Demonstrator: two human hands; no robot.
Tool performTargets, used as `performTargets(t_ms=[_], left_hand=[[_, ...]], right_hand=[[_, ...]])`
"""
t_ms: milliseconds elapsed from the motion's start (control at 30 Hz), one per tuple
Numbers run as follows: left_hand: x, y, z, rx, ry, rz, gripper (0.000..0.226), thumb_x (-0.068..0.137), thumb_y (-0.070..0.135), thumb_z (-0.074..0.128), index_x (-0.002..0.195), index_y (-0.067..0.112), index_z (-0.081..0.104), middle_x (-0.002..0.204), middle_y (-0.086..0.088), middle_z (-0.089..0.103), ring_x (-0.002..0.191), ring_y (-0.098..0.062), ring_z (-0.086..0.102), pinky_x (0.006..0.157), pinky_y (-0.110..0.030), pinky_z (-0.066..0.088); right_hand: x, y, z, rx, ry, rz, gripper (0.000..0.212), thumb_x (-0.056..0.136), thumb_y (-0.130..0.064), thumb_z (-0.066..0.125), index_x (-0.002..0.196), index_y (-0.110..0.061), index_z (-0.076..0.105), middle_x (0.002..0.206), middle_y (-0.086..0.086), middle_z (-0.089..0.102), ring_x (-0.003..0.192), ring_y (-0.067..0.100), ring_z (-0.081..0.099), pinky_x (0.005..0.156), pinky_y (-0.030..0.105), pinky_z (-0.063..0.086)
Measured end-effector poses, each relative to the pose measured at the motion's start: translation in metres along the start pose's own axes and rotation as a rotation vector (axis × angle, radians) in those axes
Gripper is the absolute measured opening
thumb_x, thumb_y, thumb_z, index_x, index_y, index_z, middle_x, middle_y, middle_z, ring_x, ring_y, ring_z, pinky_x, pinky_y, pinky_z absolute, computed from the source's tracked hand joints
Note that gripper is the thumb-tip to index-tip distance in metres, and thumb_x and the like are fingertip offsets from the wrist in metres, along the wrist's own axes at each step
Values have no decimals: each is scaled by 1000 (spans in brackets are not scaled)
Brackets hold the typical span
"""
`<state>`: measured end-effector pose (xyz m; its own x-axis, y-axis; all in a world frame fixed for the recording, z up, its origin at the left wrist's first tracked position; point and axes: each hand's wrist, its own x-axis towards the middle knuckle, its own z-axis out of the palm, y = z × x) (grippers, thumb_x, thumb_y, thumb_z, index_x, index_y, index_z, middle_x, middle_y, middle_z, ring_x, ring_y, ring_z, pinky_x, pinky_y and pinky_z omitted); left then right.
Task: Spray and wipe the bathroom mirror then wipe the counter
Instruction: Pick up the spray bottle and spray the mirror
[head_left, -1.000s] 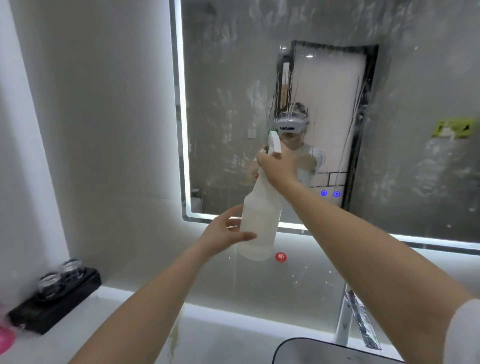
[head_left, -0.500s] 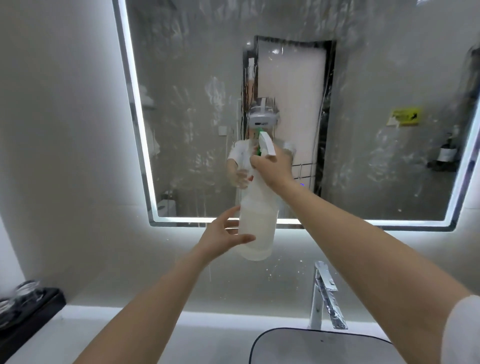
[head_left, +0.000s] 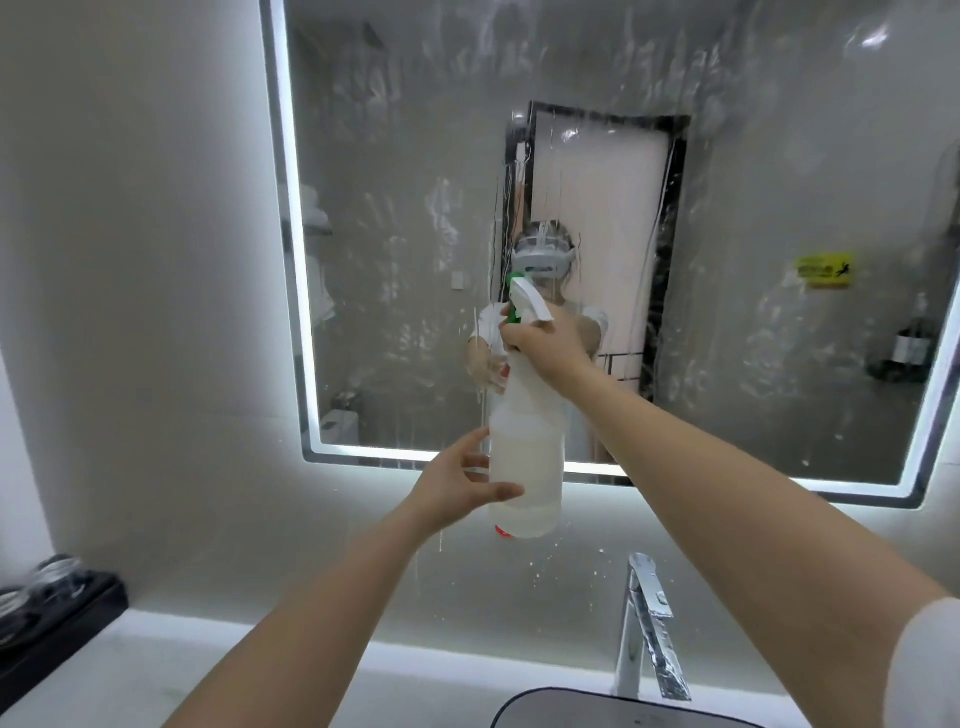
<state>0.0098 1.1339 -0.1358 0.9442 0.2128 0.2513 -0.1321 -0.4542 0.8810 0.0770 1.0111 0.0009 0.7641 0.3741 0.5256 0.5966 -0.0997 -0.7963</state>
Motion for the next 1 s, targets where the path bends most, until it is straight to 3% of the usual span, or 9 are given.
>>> performTargets(t_ms=[167,333,433,500,667,733,833,900,1000], left_hand=[[-4,-2,-9,-10,18,-9,84,67,30,85,138,40,41,116,2,61,95,-7,66,74,-17,48],[-5,-4,-17,-47,-15,-18,78,67,24,86,132,39,44,112,11,64,93,-5,68,84,-24,51],[-3,-6,-11,-76,-48,-21,80,69,20,85,136,36,44,115,6,67,93,-9,69,91,-33,53],[-1,-6,-4,-91,-67,-22,82,70,18,84,139,33,43,117,5,66,93,-8,69,91,-32,53],[7,5,24,-107,-149,-5,82,71,19,83,139,36,41,124,4,63,96,-8,68,91,-33,53],[12,11,38,-109,-166,1,80,70,22,84,135,40,40,125,5,61,100,-9,67,90,-32,54],[19,20,63,-106,-202,25,79,70,21,84,132,44,40,125,4,62,103,-11,65,90,-33,54],[21,27,81,-116,-234,35,79,71,20,83,134,42,41,123,5,64,100,-8,67,89,-31,53],[21,37,109,-130,-302,53,70,74,17,81,126,45,43,117,12,66,95,-4,68,82,-23,52]], right_hand=[[1,-5,12,27,-4,13,13,78,4,52,76,-9,51,64,4,50,32,2,48,36,13,36],[0,-1,15,27,19,39,9,78,1,53,80,-8,52,67,5,51,33,2,50,37,14,39],[-5,3,11,28,48,35,13,79,1,53,78,-12,51,68,2,50,33,0,48,37,12,38],[-8,7,3,-1,99,31,17,79,1,52,72,-14,49,63,0,48,35,0,46,38,13,37],[-11,17,-28,-131,153,50,7,74,-8,54,68,-11,51,69,15,59,64,29,63,63,43,51],[-14,23,-45,-125,191,69,4,70,-17,55,69,-15,51,76,13,62,64,18,65,72,41,53],[-21,29,-72,-136,270,93,4,65,-16,53,64,-17,49,68,7,58,73,34,65,75,45,54],[-29,28,-90,-160,310,111,9,73,-13,56,70,-19,51,65,0,57,67,23,61,68,30,51],[-42,34,-118,-124,353,113,16,82,-7,56,74,-18,49,63,-5,54,39,0,51,44,12,39]])
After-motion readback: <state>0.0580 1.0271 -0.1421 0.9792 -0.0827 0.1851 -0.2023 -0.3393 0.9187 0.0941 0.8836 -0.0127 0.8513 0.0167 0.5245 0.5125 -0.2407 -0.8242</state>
